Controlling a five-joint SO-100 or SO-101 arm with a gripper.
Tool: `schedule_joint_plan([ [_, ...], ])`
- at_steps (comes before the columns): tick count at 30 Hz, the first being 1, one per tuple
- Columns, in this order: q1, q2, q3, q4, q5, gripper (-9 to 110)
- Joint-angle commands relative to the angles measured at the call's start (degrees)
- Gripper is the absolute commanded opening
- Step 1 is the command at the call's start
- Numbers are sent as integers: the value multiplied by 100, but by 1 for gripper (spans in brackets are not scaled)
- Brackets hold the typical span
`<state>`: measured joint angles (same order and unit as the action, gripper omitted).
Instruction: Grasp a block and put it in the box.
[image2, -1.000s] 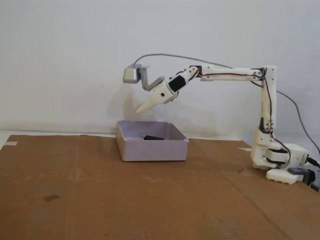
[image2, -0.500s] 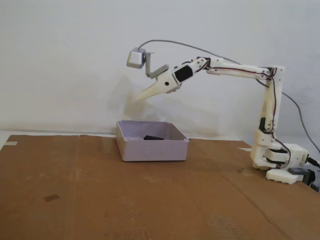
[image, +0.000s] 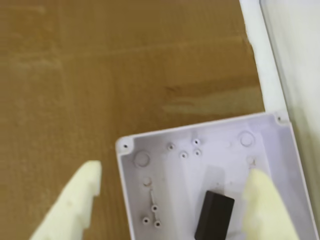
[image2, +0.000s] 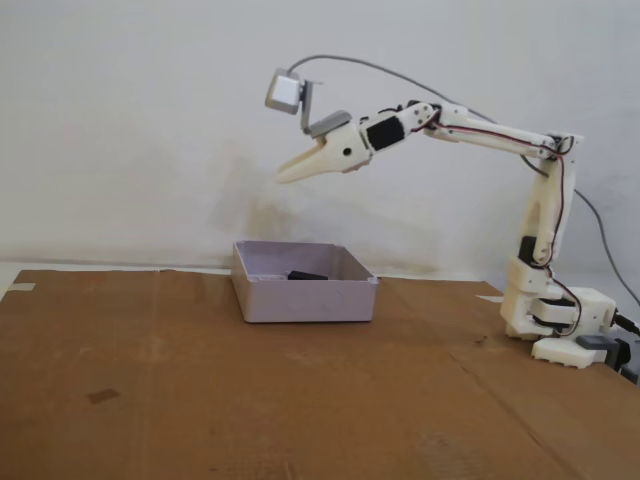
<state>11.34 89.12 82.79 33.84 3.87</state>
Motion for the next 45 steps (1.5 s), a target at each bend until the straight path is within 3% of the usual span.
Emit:
schedule_joint_plan([
  [1, -167, 958, -703, -167, 44, 34],
  [17, -571, 1151, -633, -149, 431, 33],
  [27, -571, 1397, -624, 624, 439, 0],
  [45, -905, 1538, -624, 940, 439, 0],
])
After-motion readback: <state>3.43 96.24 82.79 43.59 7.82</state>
